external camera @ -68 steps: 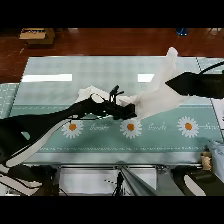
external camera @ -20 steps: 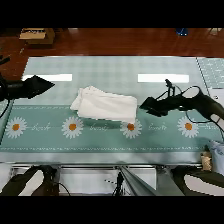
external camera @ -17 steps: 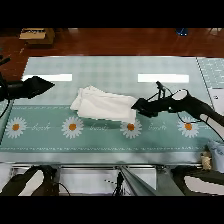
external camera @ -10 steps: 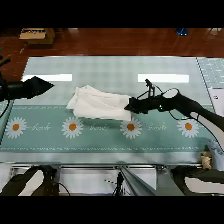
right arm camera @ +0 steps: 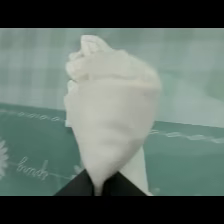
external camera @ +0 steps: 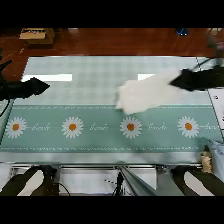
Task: Fold the shirts.
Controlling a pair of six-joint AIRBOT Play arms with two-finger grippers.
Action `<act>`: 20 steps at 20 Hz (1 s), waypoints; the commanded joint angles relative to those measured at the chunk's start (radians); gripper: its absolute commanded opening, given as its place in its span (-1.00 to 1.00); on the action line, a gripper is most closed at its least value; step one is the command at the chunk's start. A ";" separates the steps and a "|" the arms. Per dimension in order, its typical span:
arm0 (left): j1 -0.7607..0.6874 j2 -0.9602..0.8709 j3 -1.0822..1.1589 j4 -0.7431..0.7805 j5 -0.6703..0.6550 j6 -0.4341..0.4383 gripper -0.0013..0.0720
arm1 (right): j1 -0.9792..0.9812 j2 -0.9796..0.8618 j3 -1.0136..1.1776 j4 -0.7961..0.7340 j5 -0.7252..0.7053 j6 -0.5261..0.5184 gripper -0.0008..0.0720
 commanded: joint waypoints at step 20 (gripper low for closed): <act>0.069 -0.217 0.001 0.010 0.125 0.030 0.50 | -1.059 0.248 0.033 -0.934 0.470 0.028 -0.93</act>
